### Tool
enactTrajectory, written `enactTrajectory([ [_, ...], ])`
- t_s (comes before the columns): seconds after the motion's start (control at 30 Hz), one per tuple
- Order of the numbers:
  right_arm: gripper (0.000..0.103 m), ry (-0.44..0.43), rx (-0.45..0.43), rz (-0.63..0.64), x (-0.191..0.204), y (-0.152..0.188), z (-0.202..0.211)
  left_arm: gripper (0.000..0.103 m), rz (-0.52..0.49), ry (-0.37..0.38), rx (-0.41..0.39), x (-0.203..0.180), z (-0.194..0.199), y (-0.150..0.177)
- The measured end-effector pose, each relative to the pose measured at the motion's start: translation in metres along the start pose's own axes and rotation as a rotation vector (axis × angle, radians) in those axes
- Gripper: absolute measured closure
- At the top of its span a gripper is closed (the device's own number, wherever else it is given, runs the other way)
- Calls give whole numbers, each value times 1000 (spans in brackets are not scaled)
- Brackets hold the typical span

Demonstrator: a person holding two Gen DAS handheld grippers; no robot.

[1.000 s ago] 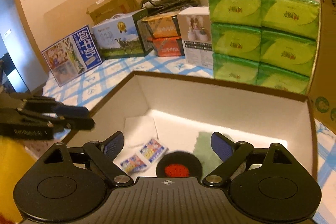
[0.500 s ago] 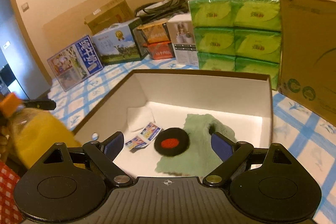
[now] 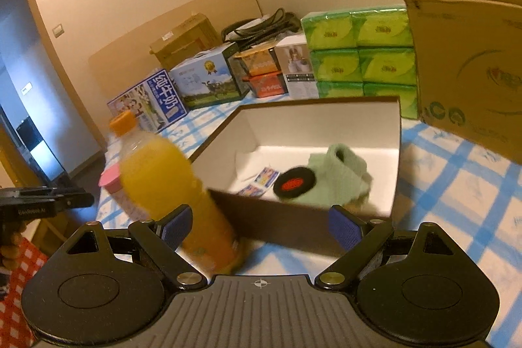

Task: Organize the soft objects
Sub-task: 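Move both grippers back to the blue towel and knit sock, then grasp the blue towel with the right gripper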

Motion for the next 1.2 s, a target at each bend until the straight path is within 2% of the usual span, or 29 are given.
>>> enactTrajectory([
  [0.2,14,-8,9,-52,15,36,35,68,-33,-48,5,-26,38,39],
  [0.43,14,2,35,-65,32,83,64,68,-5,-60,30,-49,73,95],
  [0.7,14,42,66,-39,46,138,86,68,44,-110,73,-55,102,146],
  [1.03,14,129,132,201,64,199,85,68,130,-147,95,-61,123,196],
  [1.2,14,122,165,218,64,212,79,68,147,-132,139,-68,119,219],
])
Point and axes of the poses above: each gripper's, at about its wrist camera, not at the fingertips, and z roughly against the way its jaws point, x to its left, y to its underside, the point moved 5 cm from there along -z, roughly the way its jaws point, and after that the axes turned 8 degrees about -y, right-handed, at the moved point
